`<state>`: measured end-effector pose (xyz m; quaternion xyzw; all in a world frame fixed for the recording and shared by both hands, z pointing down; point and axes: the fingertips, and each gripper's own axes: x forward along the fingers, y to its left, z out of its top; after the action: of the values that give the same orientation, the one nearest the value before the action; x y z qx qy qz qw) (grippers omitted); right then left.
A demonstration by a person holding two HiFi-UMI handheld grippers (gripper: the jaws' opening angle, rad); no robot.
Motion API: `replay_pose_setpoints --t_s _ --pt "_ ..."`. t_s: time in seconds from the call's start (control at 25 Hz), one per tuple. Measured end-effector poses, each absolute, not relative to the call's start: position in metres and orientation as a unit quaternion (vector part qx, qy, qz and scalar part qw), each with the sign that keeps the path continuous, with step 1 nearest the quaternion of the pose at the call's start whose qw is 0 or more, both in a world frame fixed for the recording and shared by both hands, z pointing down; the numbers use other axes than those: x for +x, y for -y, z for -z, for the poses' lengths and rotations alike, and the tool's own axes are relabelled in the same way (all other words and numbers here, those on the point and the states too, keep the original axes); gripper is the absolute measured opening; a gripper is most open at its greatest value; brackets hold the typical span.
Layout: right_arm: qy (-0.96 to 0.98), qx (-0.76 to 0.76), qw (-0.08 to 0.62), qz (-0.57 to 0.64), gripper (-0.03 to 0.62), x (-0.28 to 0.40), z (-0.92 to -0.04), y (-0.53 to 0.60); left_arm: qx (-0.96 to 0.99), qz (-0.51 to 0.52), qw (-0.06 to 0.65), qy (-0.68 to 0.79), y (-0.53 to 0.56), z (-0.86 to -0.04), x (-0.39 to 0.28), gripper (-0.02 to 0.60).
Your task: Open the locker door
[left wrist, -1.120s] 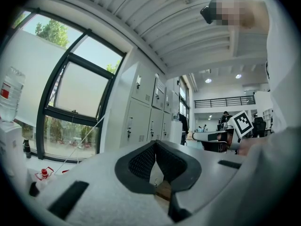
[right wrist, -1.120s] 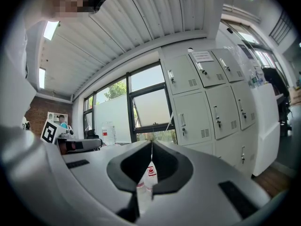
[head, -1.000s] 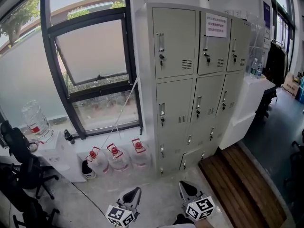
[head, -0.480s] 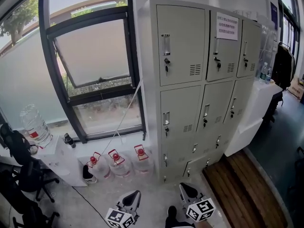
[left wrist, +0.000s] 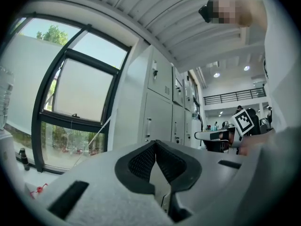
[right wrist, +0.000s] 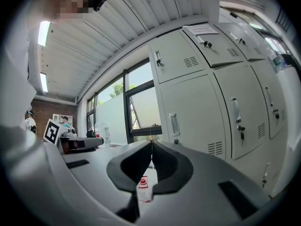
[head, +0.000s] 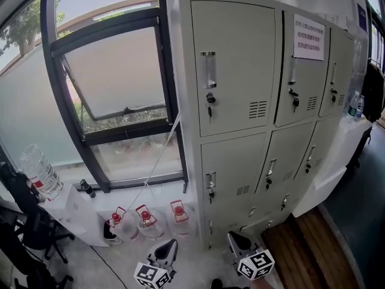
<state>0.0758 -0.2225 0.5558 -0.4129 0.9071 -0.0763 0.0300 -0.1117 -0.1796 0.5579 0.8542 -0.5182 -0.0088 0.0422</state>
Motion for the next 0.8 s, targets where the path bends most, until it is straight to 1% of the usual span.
replay_pose_setpoints --t_s 0.24,0.52,0.8 --pt "-0.910 -0.407 0.027 0.069 0.012 0.084 -0.544 0.285 0.850 0.022 0.034 0.526 0.248 -0.541 -0.111 0.009" --pt "-0.914 -0.399 0.028 0.069 0.013 0.060 -0.541 0.323 0.858 0.017 0.045 0.512 0.295 -0.544 -0.117 0.009" --pt "-0.906 -0.417 0.025 0.069 0.014 0.037 -0.529 0.346 0.872 0.007 0.037 0.488 0.322 -0.536 -0.138 0.009"
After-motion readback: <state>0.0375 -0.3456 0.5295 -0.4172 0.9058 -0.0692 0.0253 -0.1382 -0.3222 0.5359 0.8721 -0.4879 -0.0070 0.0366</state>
